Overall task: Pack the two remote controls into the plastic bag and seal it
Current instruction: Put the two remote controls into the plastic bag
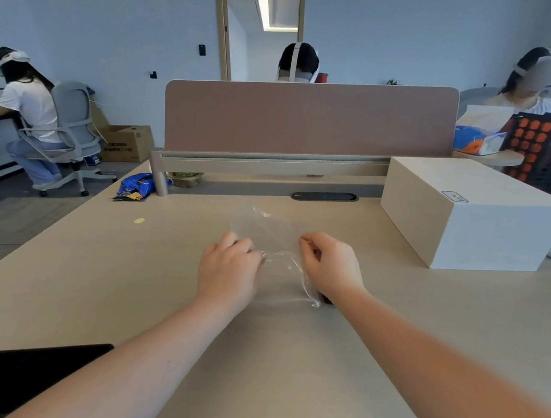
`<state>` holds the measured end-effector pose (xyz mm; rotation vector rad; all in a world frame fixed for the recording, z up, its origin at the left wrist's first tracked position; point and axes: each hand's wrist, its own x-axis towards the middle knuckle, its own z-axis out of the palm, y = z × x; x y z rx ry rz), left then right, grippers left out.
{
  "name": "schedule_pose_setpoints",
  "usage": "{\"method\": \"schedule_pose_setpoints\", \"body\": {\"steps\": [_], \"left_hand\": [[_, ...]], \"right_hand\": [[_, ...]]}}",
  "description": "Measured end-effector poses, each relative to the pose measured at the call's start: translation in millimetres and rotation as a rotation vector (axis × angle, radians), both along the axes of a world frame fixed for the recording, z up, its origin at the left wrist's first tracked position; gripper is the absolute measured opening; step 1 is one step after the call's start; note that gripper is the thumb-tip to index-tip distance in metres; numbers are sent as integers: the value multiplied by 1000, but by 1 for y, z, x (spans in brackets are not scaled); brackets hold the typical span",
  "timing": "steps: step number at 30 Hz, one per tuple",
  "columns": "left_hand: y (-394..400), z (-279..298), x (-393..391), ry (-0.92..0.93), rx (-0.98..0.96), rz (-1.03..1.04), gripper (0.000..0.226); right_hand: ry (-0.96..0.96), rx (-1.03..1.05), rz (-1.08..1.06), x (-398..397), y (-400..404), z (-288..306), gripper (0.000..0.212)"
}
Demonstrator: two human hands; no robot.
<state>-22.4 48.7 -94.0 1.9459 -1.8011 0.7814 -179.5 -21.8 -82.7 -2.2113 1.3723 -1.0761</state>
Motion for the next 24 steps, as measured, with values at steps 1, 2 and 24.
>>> {"method": "schedule_pose_setpoints", "body": {"steps": [1, 2, 24], "left_hand": [[1, -2, 1, 7, -12, 2, 13], [2, -3, 2, 22, -31, 6, 13], [12, -7, 22, 505, 210, 98, 25]], "right_hand": [[-19, 45, -51, -5, -1, -1, 26], [27, 95, -105, -11, -4, -3, 26], [358, 269, -217, -12, -1, 4, 24]]}}
